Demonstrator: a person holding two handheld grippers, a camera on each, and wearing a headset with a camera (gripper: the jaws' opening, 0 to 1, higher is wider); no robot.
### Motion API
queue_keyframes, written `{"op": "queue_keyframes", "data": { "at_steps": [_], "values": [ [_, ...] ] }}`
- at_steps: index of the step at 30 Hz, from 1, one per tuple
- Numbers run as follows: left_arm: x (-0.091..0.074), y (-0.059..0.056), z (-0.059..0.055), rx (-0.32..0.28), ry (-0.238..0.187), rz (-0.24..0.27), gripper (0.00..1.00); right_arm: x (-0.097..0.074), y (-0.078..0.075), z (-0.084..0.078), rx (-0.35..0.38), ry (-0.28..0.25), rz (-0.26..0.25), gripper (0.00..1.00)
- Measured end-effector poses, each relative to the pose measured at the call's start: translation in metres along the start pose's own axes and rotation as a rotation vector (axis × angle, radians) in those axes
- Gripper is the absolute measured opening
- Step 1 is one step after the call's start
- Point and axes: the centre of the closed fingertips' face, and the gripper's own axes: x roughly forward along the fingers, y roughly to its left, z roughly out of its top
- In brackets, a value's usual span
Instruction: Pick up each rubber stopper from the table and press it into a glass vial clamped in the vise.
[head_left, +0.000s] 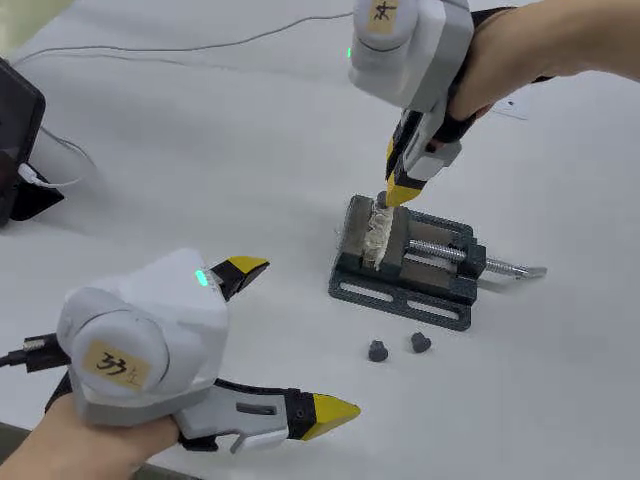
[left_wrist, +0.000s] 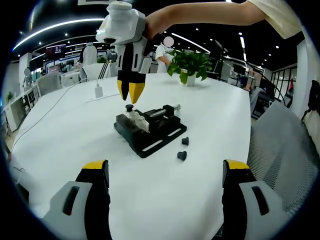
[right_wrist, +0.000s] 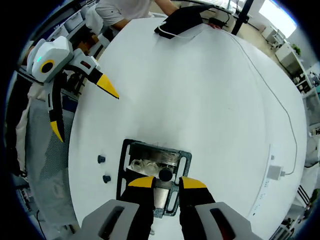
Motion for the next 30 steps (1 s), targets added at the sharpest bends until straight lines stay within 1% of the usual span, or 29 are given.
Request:
{"op": "queue_keyframes", "data": {
  "at_steps": [2,3,4,5,8,11,15,22,25,30],
  "values": [
    [-0.001,0.002,0.001,-0.002,-0.004,0.006,0.94,-0.003,-0.003,-0.001,0.000,-0.014,-0.001,0.12],
    [-0.002,0.003,0.002,-0.003,-0.006,0.009,0.94,-0.003,-0.006,-0.001,0.027,-0.022,0.000,0.10],
    [-0.002,0.003,0.002,-0.003,-0.005,0.011,0.94,-0.003,-0.006,-0.001,0.028,-0.034,0.006,0.09],
    [-0.002,0.004,0.001,-0.003,-0.004,0.012,0.94,-0.003,-0.003,0.001,0.033,-0.058,0.025,0.08],
    [-0.003,0.005,-0.001,-0.006,-0.001,0.017,0.94,-0.001,-0.001,0.001,0.052,-0.075,0.052,0.06],
    [-0.003,0.004,-0.003,-0.011,0.002,0.018,0.93,0.003,0.002,0.000,0.055,-0.069,0.050,0.04],
    [-0.002,0.003,-0.005,-0.015,0.007,0.015,0.93,0.007,0.005,0.002,0.067,-0.077,0.061,0.02],
    [-0.001,0.003,-0.005,-0.016,0.010,0.011,0.93,0.009,0.004,0.003,0.074,-0.078,0.062,0.01],
    [-0.001,0.003,-0.006,-0.017,0.013,0.009,0.93,0.010,0.006,0.004,0.081,-0.084,0.065,0.01],
    [-0.001,0.003,-0.008,-0.021,0.017,0.007,0.93,0.010,0.006,0.005,0.077,-0.078,0.067,0.00]
  ]
}}
